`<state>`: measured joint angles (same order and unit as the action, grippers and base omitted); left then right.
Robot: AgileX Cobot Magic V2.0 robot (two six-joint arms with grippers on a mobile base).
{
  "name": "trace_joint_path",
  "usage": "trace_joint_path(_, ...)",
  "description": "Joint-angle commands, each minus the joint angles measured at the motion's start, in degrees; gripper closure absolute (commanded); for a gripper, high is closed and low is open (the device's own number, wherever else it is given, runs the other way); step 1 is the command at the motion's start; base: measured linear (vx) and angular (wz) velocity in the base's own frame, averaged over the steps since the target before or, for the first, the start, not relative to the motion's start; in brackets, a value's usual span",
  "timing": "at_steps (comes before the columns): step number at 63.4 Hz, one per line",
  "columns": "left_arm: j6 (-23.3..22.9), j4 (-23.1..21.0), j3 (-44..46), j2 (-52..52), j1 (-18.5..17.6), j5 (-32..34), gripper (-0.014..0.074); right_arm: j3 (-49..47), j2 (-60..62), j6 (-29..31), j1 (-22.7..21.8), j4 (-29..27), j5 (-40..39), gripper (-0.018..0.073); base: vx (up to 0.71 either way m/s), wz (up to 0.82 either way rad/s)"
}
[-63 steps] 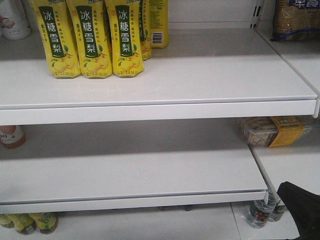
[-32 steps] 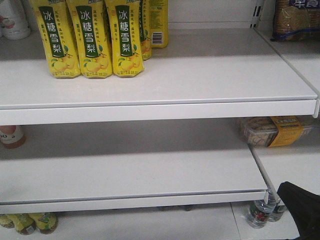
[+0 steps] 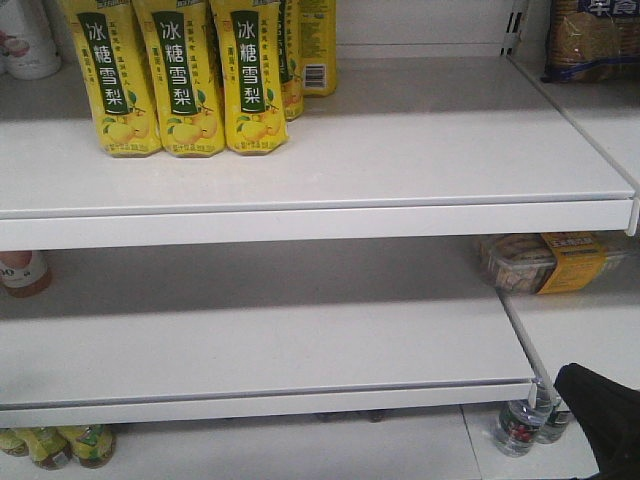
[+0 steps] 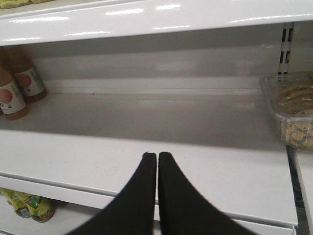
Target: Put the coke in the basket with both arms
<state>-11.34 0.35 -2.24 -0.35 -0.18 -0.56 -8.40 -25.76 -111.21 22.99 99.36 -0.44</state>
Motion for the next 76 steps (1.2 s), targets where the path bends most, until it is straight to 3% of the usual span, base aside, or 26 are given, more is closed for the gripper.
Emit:
trace_joint_path(1,2.4,2.92,-0.47,-1.23,-0.19,8.83,0.0603,-1.69,-0.23,-0.23,0.0,-1.93,1.27,0.0564,0.0,0.0)
trace_joint_path(16,2.4,2.92,-0.47,-1.23,-0.19,8.83,0.0603,-1.69,-0.23,-10.48,0.0,-4.34,4.82,0.0564,0.0,0.0)
trace_joint_path(32,2.4,2.92,-0.47,-1.23,-0.19,8.83,0.0603,-1.69,0.17,-10.49,0.0,-6.08,9.26,0.0564,0.0,0.0)
trace_joint_path(53,2.4,2.92,-0.47,-1.23,-0.19,8.83,0.0603,-1.69,5.17,-9.6,0.0,-23.43,14.64,0.0564,0.0,0.0)
trace_joint_path(64,2.4,2.92,-0.47,-1.23,-0.19,8.83,0.0603,-1.69,7.15,1.8,0.0,-42.8,25.48,0.0564,0.0,0.0)
trace_joint_path(69,2.4,2.92,-0.47,-1.23,-0.19,8.83,0.0603,-1.69,8.95,12.01,0.0,-51.42,29.1,0.0564,0.0,0.0)
trace_joint_path(76,2.4,2.92,-0.47,-1.23,-0.19,8.83,0.0603,-1.69,11.97,26.75,-0.65,-58.5,29.41,0.0564,0.0,0.0)
